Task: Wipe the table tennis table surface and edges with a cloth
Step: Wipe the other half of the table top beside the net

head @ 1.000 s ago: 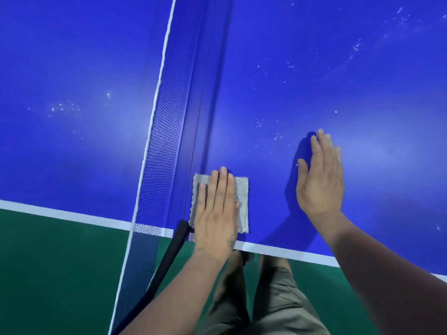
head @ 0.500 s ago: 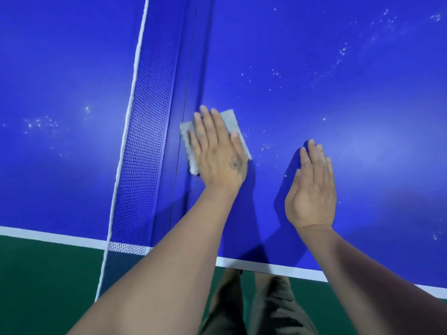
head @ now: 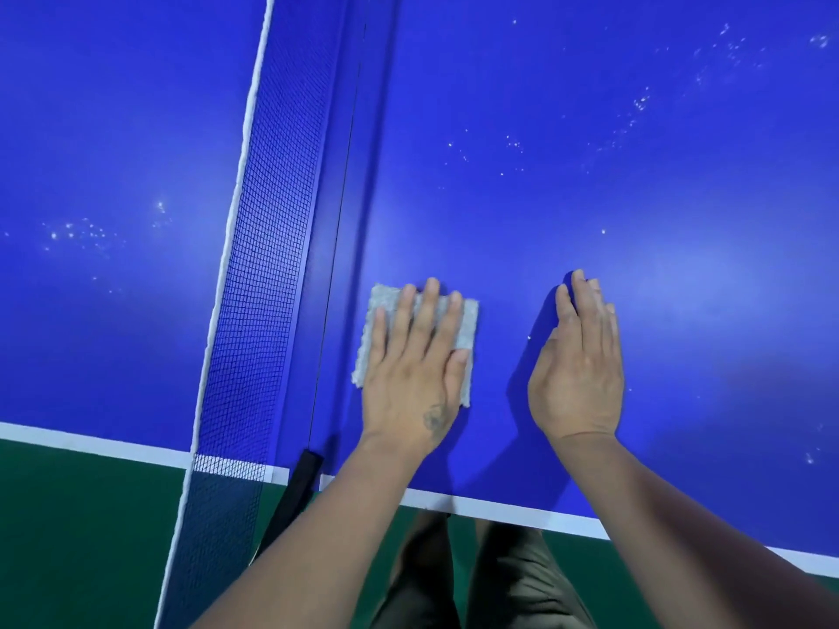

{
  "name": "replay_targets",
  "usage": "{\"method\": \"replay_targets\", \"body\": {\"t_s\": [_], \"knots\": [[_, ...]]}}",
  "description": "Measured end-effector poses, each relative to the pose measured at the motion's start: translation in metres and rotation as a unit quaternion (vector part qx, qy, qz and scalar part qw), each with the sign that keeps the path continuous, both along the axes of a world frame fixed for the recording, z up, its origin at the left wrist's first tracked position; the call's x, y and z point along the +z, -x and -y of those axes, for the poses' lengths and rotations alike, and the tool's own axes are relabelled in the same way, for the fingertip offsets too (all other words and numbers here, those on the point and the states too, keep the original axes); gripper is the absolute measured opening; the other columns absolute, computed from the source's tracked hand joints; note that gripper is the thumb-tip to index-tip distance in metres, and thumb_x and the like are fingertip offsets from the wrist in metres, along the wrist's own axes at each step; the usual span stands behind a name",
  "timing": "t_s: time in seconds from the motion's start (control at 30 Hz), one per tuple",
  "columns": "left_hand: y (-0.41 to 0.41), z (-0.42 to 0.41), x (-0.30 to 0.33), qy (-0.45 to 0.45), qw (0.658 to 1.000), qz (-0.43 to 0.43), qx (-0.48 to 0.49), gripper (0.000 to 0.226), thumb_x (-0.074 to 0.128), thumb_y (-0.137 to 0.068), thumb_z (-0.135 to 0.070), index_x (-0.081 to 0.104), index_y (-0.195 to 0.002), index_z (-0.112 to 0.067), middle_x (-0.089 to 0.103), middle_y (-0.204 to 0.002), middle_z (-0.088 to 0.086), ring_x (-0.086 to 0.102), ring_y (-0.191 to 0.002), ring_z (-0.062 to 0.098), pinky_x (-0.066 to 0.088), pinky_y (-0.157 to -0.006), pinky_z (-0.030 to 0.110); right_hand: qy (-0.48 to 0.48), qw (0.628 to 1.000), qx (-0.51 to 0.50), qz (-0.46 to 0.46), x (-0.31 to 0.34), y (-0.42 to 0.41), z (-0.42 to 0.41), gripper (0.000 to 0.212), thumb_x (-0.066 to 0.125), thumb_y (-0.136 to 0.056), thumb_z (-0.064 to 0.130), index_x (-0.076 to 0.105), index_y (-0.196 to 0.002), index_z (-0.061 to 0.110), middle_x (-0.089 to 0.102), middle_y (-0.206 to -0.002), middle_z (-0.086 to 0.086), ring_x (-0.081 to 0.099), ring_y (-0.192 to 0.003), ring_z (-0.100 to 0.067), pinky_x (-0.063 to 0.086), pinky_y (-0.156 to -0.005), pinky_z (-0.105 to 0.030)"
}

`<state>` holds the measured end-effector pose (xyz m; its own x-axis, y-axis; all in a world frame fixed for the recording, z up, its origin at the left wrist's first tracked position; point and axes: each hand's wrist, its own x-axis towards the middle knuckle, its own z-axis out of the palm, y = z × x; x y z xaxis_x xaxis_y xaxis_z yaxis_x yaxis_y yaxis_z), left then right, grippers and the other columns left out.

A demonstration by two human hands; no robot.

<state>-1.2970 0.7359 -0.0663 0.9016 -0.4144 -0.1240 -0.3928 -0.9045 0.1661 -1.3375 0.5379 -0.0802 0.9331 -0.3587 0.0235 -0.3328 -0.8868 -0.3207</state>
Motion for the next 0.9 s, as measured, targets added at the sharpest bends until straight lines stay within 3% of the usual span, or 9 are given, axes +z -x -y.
{"method": "replay_targets", "body": {"t_s": [0.17,0.4,0.6,0.7,0.9], "knots": [[-0.047,-0.006,-0.004,-0.009,0.994,0.018,0.109,0.061,0.024,-0.115,-0.044,0.017,-0.172,-0.023,0.010,-0.180,0.006,0.004,-0.167,0.029,0.008,-0.134,0.056,0.004,1.000,-0.007,-0.010,0.001,0.000,-0.001,0.055,0.026,-0.106,0.010,0.038,-0.159,-0.001,0.026,-0.173,-0.010,0.019,-0.163,-0.028,0.020,-0.132,-0.048],[-0.143,0.065,-0.010,0.025,0.978,0.046,0.201,0.064,0.019,-0.113,-0.043,0.017,-0.172,-0.020,0.010,-0.180,0.011,0.007,-0.166,0.034,0.005,-0.132,0.059,-0.012,1.000,-0.007,0.004,0.001,0.000,0.000,0.052,0.030,-0.106,0.007,0.043,-0.156,-0.002,0.029,-0.172,-0.010,0.021,-0.162,-0.029,0.019,-0.132,-0.047],[-0.123,0.107,-0.007,0.034,0.996,0.043,0.064,0.061,0.016,-0.115,-0.043,0.015,-0.173,-0.021,0.006,-0.181,0.008,0.001,-0.167,0.032,0.006,-0.132,0.058,-0.056,0.998,-0.011,0.019,0.005,-0.002,0.004,0.051,0.036,-0.104,0.005,0.047,-0.153,0.000,0.032,-0.170,-0.007,0.025,-0.161,-0.026,0.020,-0.132,-0.047],[-0.091,0.099,-0.005,0.032,0.999,0.035,0.002,0.060,0.018,-0.117,-0.042,0.014,-0.173,-0.021,0.005,-0.181,0.007,-0.001,-0.167,0.030,0.009,-0.132,0.057,-0.092,0.995,-0.027,0.024,0.015,-0.005,0.007,0.047,0.051,-0.102,0.001,0.053,-0.148,0.004,0.037,-0.168,-0.004,0.030,-0.159,-0.024,0.025,-0.129,-0.047],[-0.049,0.049,-0.001,0.004,0.998,0.011,0.056,0.060,0.026,-0.116,-0.042,0.015,-0.173,-0.024,0.006,-0.181,0.003,-0.001,-0.167,0.026,0.010,-0.133,0.057,-0.112,0.993,-0.019,0.043,0.030,-0.037,0.018,0.052,0.063,-0.098,0.006,0.052,-0.148,0.007,0.041,-0.166,-0.004,0.038,-0.154,-0.026,0.032,-0.126,-0.044]]}}
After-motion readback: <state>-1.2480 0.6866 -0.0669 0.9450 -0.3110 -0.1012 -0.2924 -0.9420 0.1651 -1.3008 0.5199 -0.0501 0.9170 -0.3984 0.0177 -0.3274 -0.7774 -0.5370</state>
